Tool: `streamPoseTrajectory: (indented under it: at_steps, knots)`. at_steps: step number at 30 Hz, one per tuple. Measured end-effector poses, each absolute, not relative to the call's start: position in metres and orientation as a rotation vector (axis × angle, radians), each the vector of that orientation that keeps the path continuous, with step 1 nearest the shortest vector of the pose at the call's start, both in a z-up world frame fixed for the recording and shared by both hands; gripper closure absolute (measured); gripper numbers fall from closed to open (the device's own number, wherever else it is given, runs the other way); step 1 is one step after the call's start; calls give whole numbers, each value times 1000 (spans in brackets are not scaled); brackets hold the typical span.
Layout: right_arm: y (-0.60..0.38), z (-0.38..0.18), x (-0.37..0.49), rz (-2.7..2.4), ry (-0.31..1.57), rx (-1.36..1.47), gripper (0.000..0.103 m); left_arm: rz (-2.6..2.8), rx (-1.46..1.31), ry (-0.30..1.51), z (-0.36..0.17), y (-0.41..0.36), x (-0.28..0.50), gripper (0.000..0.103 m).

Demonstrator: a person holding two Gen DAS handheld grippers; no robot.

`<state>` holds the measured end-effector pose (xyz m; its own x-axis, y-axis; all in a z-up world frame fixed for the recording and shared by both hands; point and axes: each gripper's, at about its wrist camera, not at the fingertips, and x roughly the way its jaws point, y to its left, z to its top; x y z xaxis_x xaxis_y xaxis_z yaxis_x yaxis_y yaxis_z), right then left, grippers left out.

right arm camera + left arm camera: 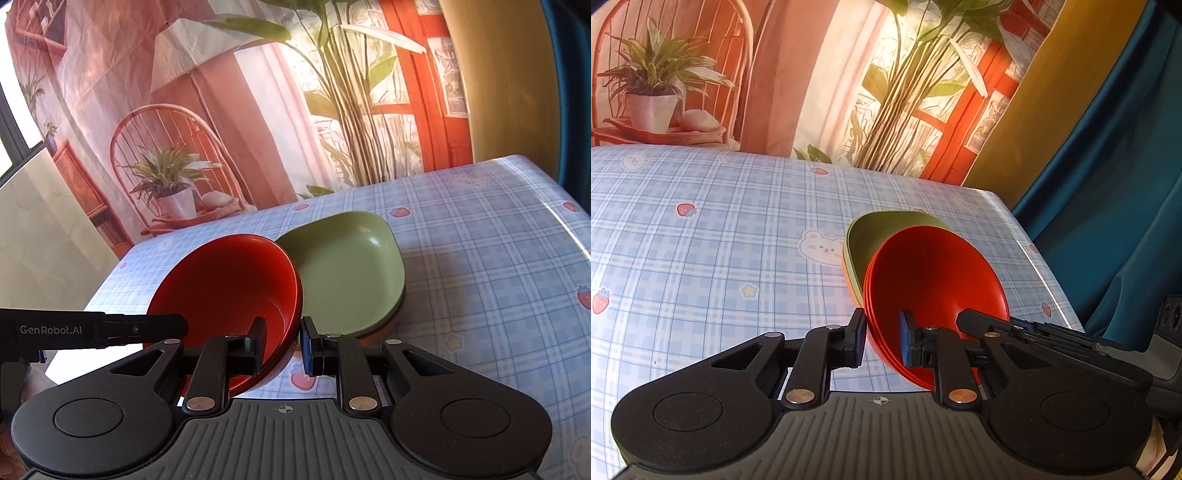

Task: Organize plates and bowls
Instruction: 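Carry the red bowls with the left tool and lower them into the green plate, then open the left tool and withdraw it from the red bowls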

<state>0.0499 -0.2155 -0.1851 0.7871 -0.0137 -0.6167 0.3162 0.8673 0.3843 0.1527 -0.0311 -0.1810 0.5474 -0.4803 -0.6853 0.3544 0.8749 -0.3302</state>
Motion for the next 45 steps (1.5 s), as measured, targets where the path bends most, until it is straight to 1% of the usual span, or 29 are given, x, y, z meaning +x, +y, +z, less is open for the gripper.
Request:
streamPoseTrajectory:
  at_steps: [9, 18, 29, 45]
  knots:
    - [-243, -179, 77, -214, 618, 445, 85, -517, -143, 848, -180, -51, 188, 83]
    - [-261, -198, 92, -241, 651, 435, 85, -524, -122, 899, -198, -70, 210, 83]
    - [-260, -219, 91, -247, 693, 439, 86, -516, -81, 934, -215, -75, 213, 83]
    - [-256, -217, 91, -255, 711, 418, 86, -495, -47, 923, -214, -80, 209, 83]
